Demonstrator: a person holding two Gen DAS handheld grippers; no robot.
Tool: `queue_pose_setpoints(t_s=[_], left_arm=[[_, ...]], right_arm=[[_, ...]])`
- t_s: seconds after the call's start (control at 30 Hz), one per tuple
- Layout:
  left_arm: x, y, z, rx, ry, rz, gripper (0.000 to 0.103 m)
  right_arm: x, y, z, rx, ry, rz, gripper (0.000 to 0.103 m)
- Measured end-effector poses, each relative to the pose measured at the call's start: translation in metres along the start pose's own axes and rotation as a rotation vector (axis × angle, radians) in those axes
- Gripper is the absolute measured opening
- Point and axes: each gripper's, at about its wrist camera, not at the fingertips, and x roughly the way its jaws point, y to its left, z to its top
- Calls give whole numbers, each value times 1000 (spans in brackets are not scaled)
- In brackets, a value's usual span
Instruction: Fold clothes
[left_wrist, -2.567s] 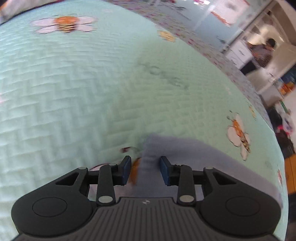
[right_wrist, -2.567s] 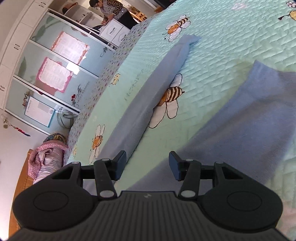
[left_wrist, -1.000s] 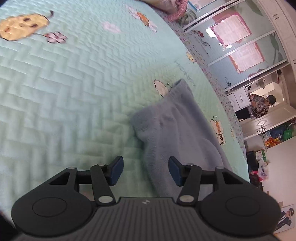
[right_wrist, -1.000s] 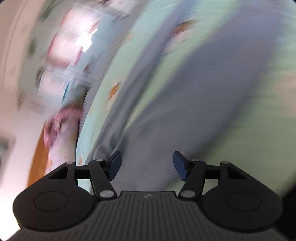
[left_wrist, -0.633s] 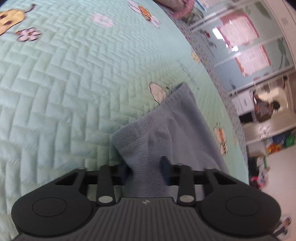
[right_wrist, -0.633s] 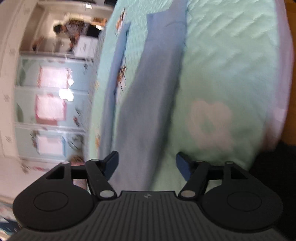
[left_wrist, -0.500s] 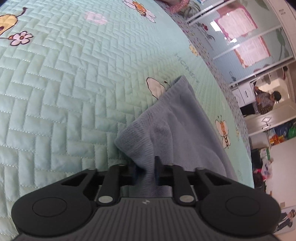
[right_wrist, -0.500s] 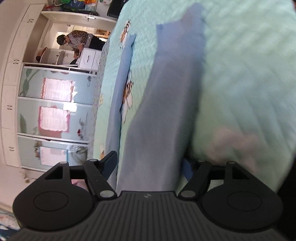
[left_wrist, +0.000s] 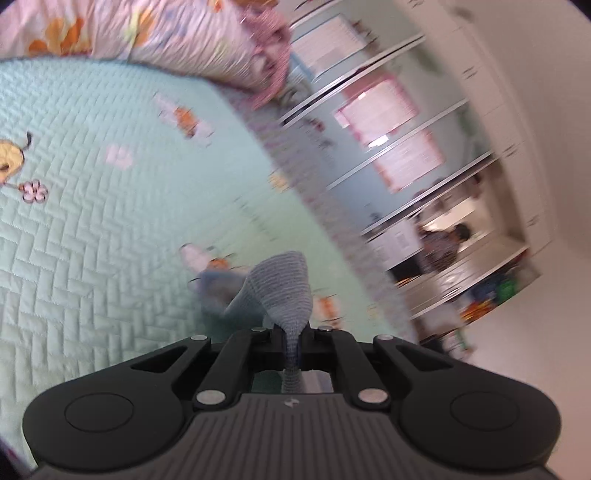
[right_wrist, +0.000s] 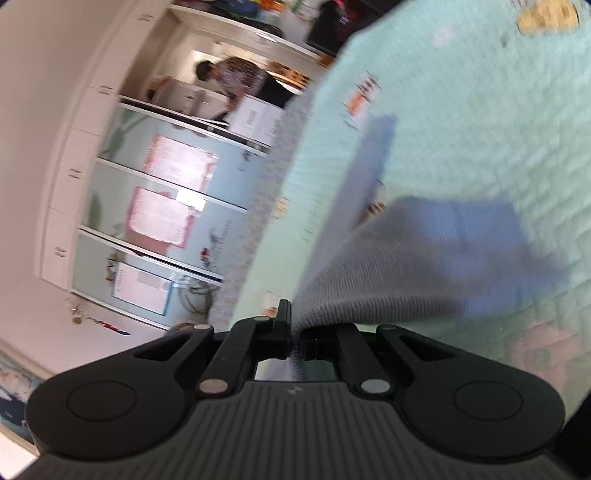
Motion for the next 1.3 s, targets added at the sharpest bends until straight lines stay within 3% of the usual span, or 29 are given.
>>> queue_pose_setpoints(t_s=[0.27,0.43,0.57,0.73,0.83,0.9,0.97,1.0,1.07,1.13,1.2,1.27,1.3], left_arm=[[-120,-47,5,-23,-113,-132,3],[-125,-55,8,-6,-118,-119,3],[-86,-37,23,-70,-90,-56,3],[-15,-15,63,-128,-71,54,3],[76,2,121,-171,-15,170,5],[156,15,161,-136,108,244,10],[208,33,182,-182,166,383,9],[218,39,184,-198,172,383,10],[230,43,185,-121,196,322,10],[221,44,179,-11,193,332,10],[193,52,164,27,182,282,17],[151,65,139,20,173,236,31],[131,70,126,26,165,235,31]], right_arm=[[-93,37,36,4,-49,136,5],[-86,72,50,-7,-13,207,5],[-27,101,51,-59,76,163,5],[99,131,48,-59,177,6,5],[217,150,46,-33,254,-155,9],[307,168,45,-51,304,-265,16],[381,179,42,-64,381,-298,27],[405,181,38,-66,412,-303,33],[423,178,27,-92,426,-302,38],[423,168,14,-186,448,-269,49],[398,149,5,-256,465,-216,49],[361,121,6,-276,452,-139,49],[339,104,9,-257,419,-124,49]])
